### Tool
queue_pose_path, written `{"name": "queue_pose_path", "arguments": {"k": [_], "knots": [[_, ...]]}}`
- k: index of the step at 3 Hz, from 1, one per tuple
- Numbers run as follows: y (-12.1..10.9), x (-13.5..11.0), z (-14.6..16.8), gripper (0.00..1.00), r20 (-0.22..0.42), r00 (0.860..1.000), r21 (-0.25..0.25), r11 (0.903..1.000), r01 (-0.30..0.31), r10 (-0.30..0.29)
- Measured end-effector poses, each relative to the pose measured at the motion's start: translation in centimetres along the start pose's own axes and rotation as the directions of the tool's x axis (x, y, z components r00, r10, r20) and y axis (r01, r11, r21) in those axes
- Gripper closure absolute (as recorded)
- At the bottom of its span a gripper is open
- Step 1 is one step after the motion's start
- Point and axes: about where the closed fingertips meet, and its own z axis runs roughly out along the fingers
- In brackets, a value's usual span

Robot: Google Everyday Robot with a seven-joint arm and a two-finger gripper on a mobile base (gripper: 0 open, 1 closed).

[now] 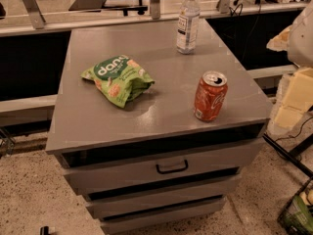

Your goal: Move blue plastic bottle near coke can

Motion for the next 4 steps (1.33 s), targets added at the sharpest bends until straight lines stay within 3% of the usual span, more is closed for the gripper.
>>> {"name": "queue_pose_path", "arguments": {"k": [1, 2, 3, 4], "knots": [[0.0, 0.0, 0.0, 0.0, 0.0, 1.0, 0.0, 1.0, 0.0, 0.0], [-2.1, 0.0, -0.7, 0.0, 0.015, 1.0, 0.044, 0.999, -0.002, 0.001], [-6.9, -0.6, -1.0, 0.0, 0.052, 0.999, 0.127, 0.9916, -0.022, 0.015], [-12.8, -0.3, -1.3, 0.0, 0.118, 0.99, 0.223, 0.9696, -0.101, 0.076]]}}
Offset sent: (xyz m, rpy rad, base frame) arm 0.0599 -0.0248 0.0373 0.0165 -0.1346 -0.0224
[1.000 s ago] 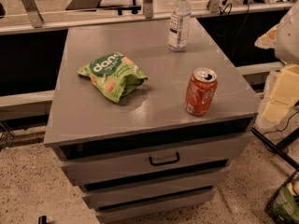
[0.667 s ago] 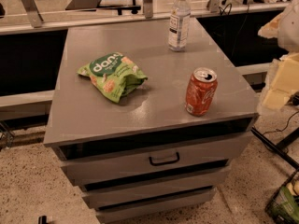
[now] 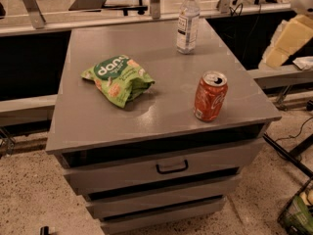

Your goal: Move blue plastic bottle near coke can

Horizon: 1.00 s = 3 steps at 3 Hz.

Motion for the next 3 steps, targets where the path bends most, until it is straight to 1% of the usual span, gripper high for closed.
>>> {"name": "queue_pose_path", "arguments": {"k": [1, 2, 3], "knots": [[-3.9, -0.2, 1.5, 0.0, 0.105, 0.992, 0.067, 0.9945, -0.08, 0.073], [-5.1, -0.8, 1.8, 0.0, 0.153, 0.984, 0.092, 0.9905, -0.103, 0.088], [-5.3, -0.6, 2.1, 0.0, 0.196, 0.972, 0.073, 0.986, -0.15, 0.133]]}}
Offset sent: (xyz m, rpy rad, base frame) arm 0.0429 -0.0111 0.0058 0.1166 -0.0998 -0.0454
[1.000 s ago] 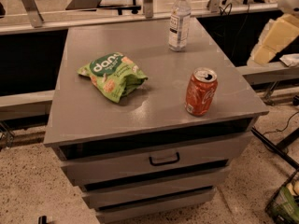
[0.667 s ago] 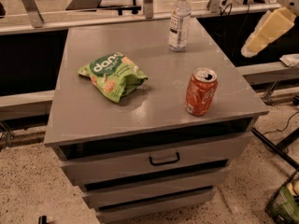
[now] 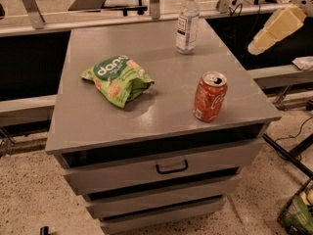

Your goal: Move blue plastic bottle near coke can

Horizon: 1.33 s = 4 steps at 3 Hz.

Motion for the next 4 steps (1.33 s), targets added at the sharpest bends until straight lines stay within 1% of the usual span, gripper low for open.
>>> {"name": "queue_pose_path", "arguments": {"k": [1, 2, 3, 4], "knots": [[-1.8, -0.2, 0.8, 0.0, 0.161, 0.984, -0.01, 0.9966, -0.082, 0.082], [-3.9, -2.0, 1.0, 0.0, 0.378, 0.909, -0.054, 0.9843, -0.168, 0.176], [-6.0, -3.9, 1.3, 0.0, 0.519, 0.823, -0.088, 0.9719, -0.218, 0.232], [-7.7, -6.0, 2.4, 0.0, 0.578, 0.776, -0.095, 0.9653, -0.243, 0.253]]}}
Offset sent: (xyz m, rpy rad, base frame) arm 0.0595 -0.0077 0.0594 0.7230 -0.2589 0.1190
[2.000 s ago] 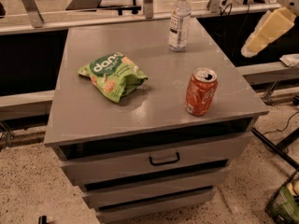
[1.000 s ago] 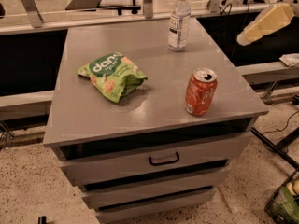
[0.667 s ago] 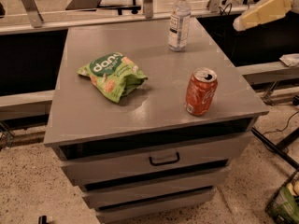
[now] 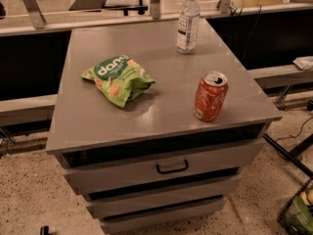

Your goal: Move blue plastic bottle near coke can

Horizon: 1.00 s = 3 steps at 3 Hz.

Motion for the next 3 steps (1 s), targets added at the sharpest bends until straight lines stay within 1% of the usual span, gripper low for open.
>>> {"name": "queue_pose_path", "arguments": {"k": [1, 2, 3], "knots": [[-0.7, -0.5, 3.6, 0.0, 0.012, 0.999, 0.029, 0.9987, 0.042, -0.042], [-0.7, -0.5, 3.6, 0.0, 0.012, 0.999, 0.029, 0.9987, 0.042, -0.042], [-1.2, 0.5, 4.6, 0.0, 0.004, 0.999, 0.052, 0.9981, 0.034, -0.034]]}}
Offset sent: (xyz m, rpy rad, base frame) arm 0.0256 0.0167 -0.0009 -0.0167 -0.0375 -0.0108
